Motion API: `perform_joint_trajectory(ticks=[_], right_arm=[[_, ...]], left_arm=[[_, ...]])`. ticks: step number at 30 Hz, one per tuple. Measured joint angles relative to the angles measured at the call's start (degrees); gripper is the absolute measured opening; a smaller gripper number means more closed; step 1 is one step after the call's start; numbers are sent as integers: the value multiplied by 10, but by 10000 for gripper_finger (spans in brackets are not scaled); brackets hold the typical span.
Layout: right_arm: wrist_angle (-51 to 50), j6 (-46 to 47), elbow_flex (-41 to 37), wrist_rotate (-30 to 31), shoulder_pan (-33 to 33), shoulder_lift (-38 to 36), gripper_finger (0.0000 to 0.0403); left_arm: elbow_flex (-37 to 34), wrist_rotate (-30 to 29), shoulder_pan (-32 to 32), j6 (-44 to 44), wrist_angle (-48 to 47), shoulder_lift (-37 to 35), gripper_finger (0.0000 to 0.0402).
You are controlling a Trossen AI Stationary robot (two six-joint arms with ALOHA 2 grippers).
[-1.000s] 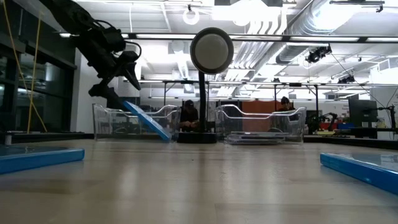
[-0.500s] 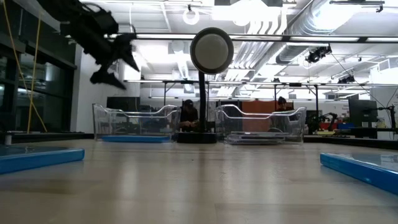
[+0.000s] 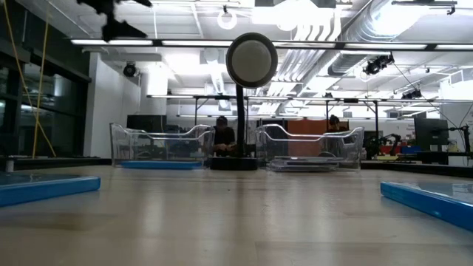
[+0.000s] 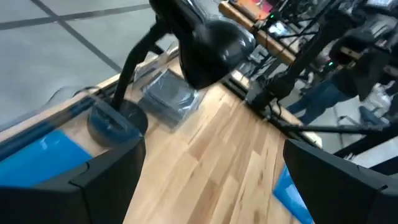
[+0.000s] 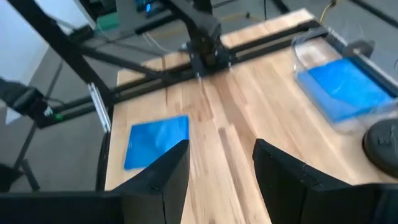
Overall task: Pick & place jewel cases by type
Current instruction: Put the left blue CD case into the left transparent bin
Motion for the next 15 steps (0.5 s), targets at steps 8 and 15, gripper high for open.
perform_joint_trajectory(ticks=[8, 15], right_arm=[[-50, 27, 0, 37, 56, 0, 161], [-22, 31, 0, 84, 88, 22, 161]], left_arm=[[0, -102, -87, -73, -142, -163, 379], [0, -189, -135, -162, -231, -284, 379]])
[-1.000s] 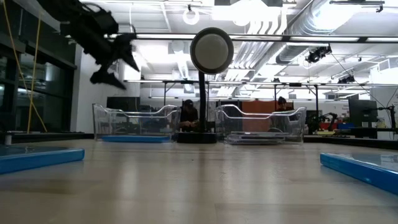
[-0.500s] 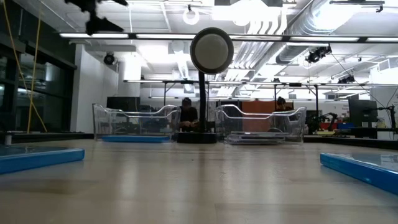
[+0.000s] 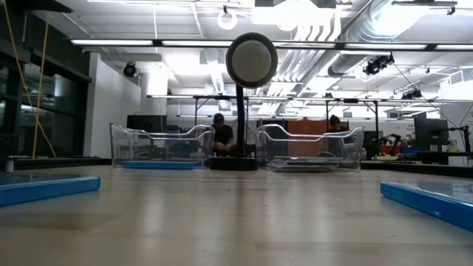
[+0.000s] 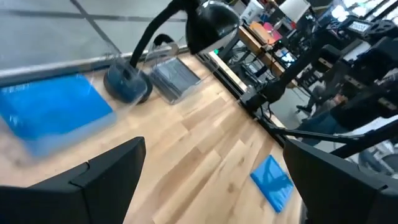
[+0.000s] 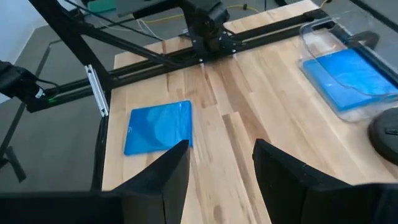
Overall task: Pick & place jewel cases by type
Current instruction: Put the left blue CD case into the left transparent bin
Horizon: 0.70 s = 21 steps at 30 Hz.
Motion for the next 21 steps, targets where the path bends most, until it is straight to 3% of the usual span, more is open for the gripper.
perform_joint_trajectory(ticks=[6, 13, 21], right_arm=[[46, 0, 0, -40, 2, 60, 161], [96, 0, 0, -70, 1, 114, 161], [110, -13, 0, -64, -13, 122, 161]], left_arm=[[-10, 67, 64, 4, -11, -20, 379], [-50, 231, 172, 23, 143, 16, 379], [-50, 272, 214, 64, 182, 53, 379]])
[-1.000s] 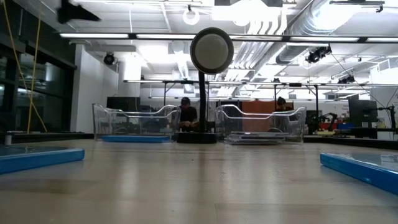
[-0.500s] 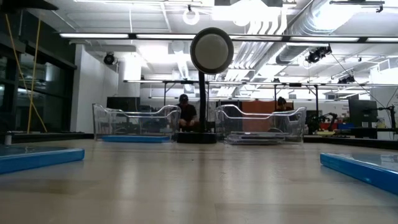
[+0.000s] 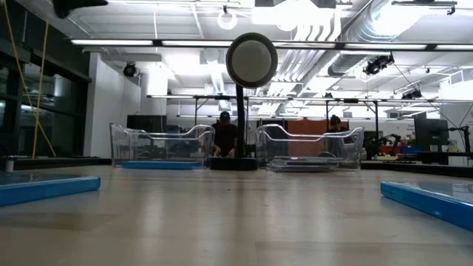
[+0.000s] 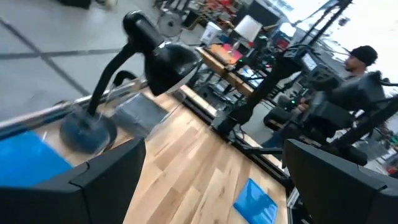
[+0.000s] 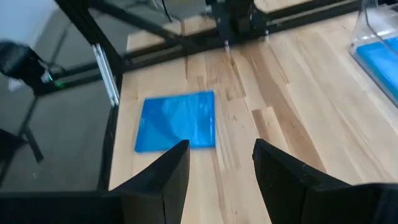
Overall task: Pick & place jewel cases by type
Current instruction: Put the left blue CD case into the left transparent bin
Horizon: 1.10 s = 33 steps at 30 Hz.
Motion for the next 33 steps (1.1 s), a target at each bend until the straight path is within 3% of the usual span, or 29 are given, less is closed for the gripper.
perform_joint_trajectory(ticks=[10, 13, 18, 21, 25, 33], right_arm=[[91, 21, 0, 2, -35, 0, 161], [94, 18, 0, 17, -44, 0, 161], [94, 29, 0, 21, -55, 0, 161], [92, 29, 0, 19, -62, 0, 161], [85, 29, 0, 20, -68, 0, 161], [7, 63, 0, 17, -69, 0, 161]], left_arm=[[0, 74, -11, -5, 217, 128, 379], [0, 67, -65, 14, 228, 169, 379], [0, 3, -219, 59, 236, 242, 379], [0, -55, -333, 69, 243, 289, 379], [-1, -195, -464, 67, 233, 326, 379], [-1, -448, -672, -61, 223, 330, 379]])
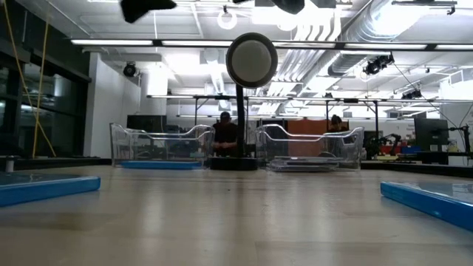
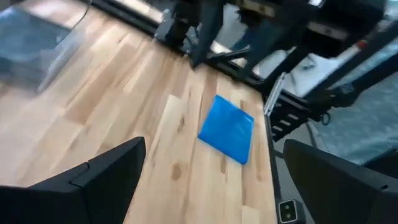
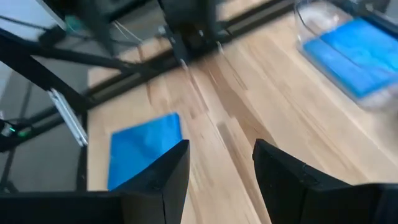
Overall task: Pick & place jewel cases by type
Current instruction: Put the left blue CD case into the left transparent bin
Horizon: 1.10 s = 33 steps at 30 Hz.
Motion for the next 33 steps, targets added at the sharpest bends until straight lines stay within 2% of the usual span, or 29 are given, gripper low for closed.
perform_joint_trajectory(ticks=[5, 9, 12, 16, 20, 23, 27, 33], right_arm=[[-45, 3, 0, 0, 0, 0, 161], [-50, -20, 0, -21, 0, 0, 161], [-52, -35, 0, -33, 0, 0, 161], [-55, -52, 0, -48, 0, 0, 161], [-55, -54, 0, -51, 0, 0, 161], [-56, -54, 0, -55, 0, 0, 161], [-55, -54, 0, -56, 0, 1, 161], [-38, -60, 0, -79, 0, 14, 161]], left_arm=[[0, -183, -147, -127, -64, 6, 379], [1, -306, -258, -272, -110, 40, 379], [2, -377, -329, -392, -122, 75, 379], [1, -430, -397, -536, -126, 144, 379], [1, -430, -439, -673, -130, 219, 379], [1, -405, -461, -758, -125, 271, 379], [1, -330, -466, -774, -87, 315, 379], [1, -241, -477, -771, -102, 343, 379]])
